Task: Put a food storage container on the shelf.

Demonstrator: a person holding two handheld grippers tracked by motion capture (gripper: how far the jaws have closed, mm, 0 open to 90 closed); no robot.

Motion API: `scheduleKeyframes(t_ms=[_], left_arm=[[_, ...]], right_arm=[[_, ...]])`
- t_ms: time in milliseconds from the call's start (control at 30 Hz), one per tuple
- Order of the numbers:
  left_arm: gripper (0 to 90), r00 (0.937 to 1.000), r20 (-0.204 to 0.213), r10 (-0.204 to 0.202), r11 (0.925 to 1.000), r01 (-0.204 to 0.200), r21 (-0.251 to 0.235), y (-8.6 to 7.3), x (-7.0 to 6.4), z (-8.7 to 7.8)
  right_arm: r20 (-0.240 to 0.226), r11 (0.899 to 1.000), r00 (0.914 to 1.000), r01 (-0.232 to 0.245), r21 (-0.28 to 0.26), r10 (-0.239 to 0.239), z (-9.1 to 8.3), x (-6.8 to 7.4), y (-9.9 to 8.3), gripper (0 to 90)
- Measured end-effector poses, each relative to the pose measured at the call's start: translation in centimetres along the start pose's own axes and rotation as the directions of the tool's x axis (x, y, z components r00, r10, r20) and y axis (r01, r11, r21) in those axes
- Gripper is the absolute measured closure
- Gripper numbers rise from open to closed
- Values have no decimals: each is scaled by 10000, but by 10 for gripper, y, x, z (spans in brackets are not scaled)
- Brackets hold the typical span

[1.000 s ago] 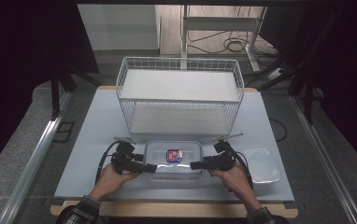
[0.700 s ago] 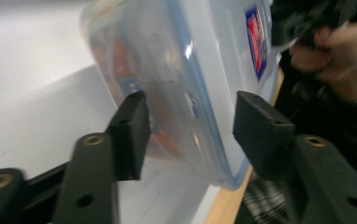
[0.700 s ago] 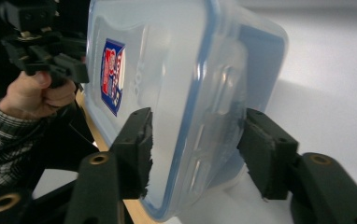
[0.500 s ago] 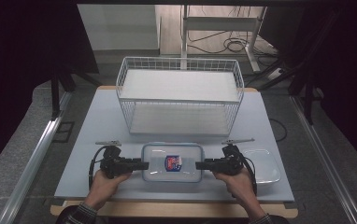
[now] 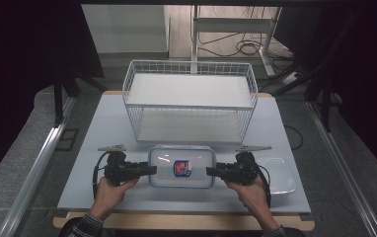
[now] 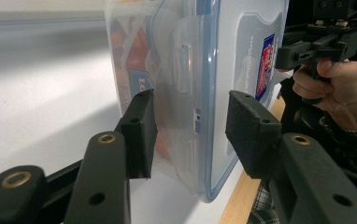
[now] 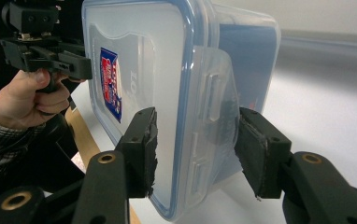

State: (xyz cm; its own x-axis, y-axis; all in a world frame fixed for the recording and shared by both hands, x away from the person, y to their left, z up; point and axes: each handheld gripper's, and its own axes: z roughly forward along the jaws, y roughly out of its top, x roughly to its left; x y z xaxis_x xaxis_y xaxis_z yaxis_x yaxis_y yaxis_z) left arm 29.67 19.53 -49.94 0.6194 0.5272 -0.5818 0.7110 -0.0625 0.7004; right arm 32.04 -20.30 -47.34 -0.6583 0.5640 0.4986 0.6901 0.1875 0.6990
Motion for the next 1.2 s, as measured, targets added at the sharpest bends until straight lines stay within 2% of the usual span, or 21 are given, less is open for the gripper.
scheduleKeyframes(t_ms=[233, 600, 867, 1200], left_arm=[[536, 9997, -19, 244, 9997, -244, -28, 11, -6, -2], [523, 9957, -430, 821, 9964, -830, -190, 40, -22, -9], [524, 9941, -512, 957, 9946, -976, -349, 58, -29, -15], [525, 9902, -603, 1257, 9905, -1287, -490, 88, -39, -25]], right_arm=[[21, 9997, 9999, 155, -193, -155, -8, 4, 11, 506], [103, 9968, 9982, 587, -533, -582, -19, 11, 34, 506], [49, 9946, 9979, 650, -815, -648, -26, 13, 48, 507], [-57, 9908, 9972, 734, -1134, -746, -35, 18, 73, 507]])
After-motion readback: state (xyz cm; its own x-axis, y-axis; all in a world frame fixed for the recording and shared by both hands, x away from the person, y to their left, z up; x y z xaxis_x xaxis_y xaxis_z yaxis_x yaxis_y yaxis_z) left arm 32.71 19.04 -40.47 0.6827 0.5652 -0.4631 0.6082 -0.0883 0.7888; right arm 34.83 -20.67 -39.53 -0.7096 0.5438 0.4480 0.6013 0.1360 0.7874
